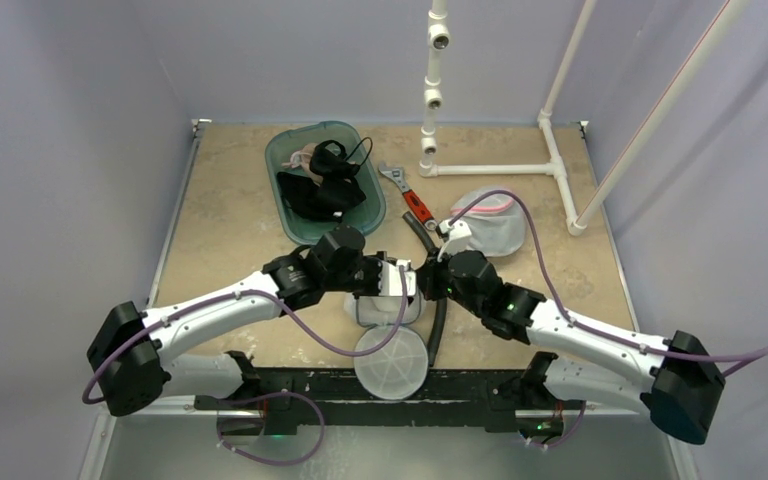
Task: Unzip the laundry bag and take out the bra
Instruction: Pick up the bra from the laundry bag.
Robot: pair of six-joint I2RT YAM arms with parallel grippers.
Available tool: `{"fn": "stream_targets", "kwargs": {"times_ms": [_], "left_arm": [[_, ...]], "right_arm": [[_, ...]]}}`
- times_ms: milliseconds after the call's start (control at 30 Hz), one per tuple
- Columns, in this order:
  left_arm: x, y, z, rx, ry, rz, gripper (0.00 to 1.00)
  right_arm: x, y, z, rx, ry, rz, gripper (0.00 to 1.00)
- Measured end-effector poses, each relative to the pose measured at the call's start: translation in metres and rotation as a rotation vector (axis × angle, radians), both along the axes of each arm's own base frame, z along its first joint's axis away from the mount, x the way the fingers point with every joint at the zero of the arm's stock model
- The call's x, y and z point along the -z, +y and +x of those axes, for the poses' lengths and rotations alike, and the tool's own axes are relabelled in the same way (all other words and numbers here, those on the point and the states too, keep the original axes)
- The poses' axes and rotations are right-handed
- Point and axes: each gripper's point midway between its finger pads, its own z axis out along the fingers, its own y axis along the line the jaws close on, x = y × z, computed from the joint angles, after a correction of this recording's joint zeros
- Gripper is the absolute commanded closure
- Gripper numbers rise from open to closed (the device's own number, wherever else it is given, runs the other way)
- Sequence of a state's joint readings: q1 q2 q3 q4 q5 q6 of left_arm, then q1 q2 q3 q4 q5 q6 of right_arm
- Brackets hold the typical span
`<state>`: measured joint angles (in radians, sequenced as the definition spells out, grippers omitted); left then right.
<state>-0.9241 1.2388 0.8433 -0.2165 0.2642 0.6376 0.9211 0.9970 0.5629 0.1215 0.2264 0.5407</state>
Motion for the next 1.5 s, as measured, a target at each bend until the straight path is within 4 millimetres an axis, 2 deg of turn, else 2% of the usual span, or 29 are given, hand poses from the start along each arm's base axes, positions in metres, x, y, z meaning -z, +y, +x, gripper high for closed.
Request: {"fn": "stream_targets", "kwargs": {"times_ms": [133,200,533,600,733,900,1000,1233,1367,1500], "left_arm": [[-0.010,0.001,-0.005,0.007,0.004,-0.027,1.00],[-0.021,0.000,-0.008,0.013,-0.007,-0.052,1.00],[-0.117,-0.004,-0.012,0.039,-0.132,-0.244,1.00],[-0.127,-0.003,-0.011,0.035,-0.151,-0.262,1.00],[-0.135,0.001,-0.008,0.015,-0.181,-0.272,1.00],[-0.153,0.003,-0.001,-0.021,-0.240,-0.323,1.00],[-0.165,0.005,0.003,-0.043,-0.274,-0.353,1.00],[-0.173,0.012,0.015,-0.119,-0.317,-0.363,1.00],[-0.181,0.022,0.029,-0.224,-0.336,-0.362,1.00],[-0.199,0.034,0.047,-0.376,-0.337,-0.399,1.00]], "right_arm": [[0.020,-0.008,0.007,0.062,0.042,-0.051,1.00],[0.023,-0.010,0.010,0.081,0.050,-0.058,1.00],[0.022,-0.013,0.013,0.114,0.049,-0.052,1.00],[0.022,-0.013,0.013,0.115,0.051,-0.050,1.00],[0.021,-0.014,0.013,0.115,0.049,-0.046,0.99],[0.014,-0.014,0.012,0.115,0.041,-0.024,0.61],[0.010,-0.016,0.010,0.115,0.038,-0.016,0.48],[-0.004,-0.027,0.002,0.114,0.028,-0.013,0.34],[-0.031,-0.035,0.002,0.128,-0.010,0.001,0.30],[-0.060,-0.049,0.003,0.164,-0.068,0.008,0.30]]}}
